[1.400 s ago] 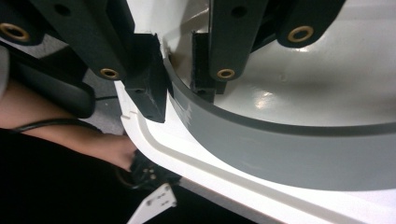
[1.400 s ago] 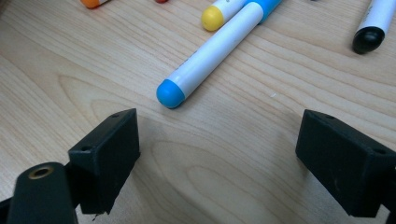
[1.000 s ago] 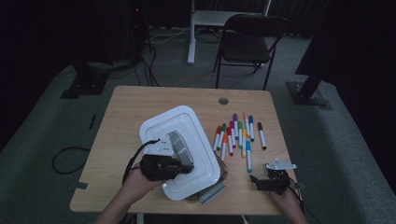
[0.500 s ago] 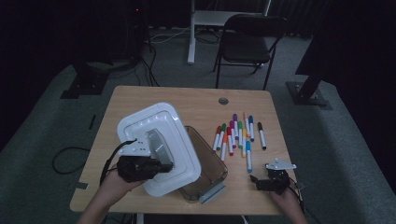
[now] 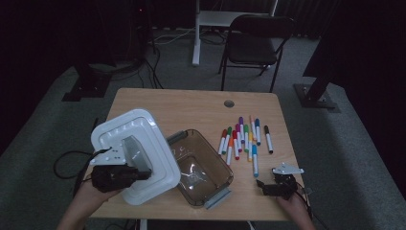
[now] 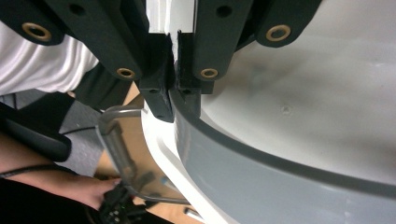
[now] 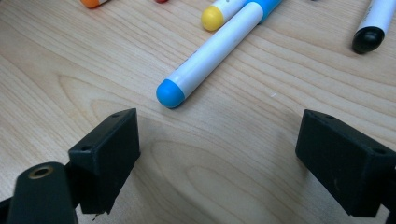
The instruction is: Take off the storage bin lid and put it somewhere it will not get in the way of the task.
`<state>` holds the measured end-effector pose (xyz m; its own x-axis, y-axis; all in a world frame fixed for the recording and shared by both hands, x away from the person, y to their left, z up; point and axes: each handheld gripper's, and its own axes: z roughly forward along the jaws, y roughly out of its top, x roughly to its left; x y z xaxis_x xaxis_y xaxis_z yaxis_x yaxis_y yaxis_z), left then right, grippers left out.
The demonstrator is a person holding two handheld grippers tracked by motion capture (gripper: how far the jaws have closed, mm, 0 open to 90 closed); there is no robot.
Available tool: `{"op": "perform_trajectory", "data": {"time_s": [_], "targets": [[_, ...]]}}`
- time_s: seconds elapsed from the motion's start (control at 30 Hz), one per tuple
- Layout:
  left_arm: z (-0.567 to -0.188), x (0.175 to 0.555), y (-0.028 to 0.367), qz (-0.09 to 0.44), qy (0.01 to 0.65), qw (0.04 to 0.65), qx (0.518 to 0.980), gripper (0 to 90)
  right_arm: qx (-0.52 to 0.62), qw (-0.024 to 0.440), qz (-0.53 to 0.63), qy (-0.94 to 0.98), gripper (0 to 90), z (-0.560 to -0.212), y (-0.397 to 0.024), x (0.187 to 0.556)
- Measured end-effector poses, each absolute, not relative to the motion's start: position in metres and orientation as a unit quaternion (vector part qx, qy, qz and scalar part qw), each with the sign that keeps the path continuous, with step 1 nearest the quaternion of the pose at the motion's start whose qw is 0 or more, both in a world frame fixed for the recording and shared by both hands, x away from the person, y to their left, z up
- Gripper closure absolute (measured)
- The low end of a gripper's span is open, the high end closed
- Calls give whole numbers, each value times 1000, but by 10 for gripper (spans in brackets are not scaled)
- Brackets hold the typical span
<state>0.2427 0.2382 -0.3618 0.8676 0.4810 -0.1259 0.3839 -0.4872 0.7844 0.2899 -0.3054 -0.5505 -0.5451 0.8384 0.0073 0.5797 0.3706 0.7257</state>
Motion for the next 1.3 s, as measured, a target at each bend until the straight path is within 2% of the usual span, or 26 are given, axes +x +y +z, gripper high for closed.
{"op": "perform_trajectory", "data": {"time_s": [0.23,0.5,0.93,1.07,1.3], "targets": [[-382,250,269,48,288,423,858,871,440,185,349,807,133,-551,-305,290],[-407,259,285,23,308,413,857,871,444,187,347,805,131,-550,-304,290],[-466,292,275,-39,302,392,868,868,444,187,348,804,132,-551,-304,290],[-481,302,273,-44,309,386,868,867,444,187,348,804,132,-551,-304,290],[-502,314,274,-45,293,409,863,835,444,187,348,804,132,-550,-304,290]]}}
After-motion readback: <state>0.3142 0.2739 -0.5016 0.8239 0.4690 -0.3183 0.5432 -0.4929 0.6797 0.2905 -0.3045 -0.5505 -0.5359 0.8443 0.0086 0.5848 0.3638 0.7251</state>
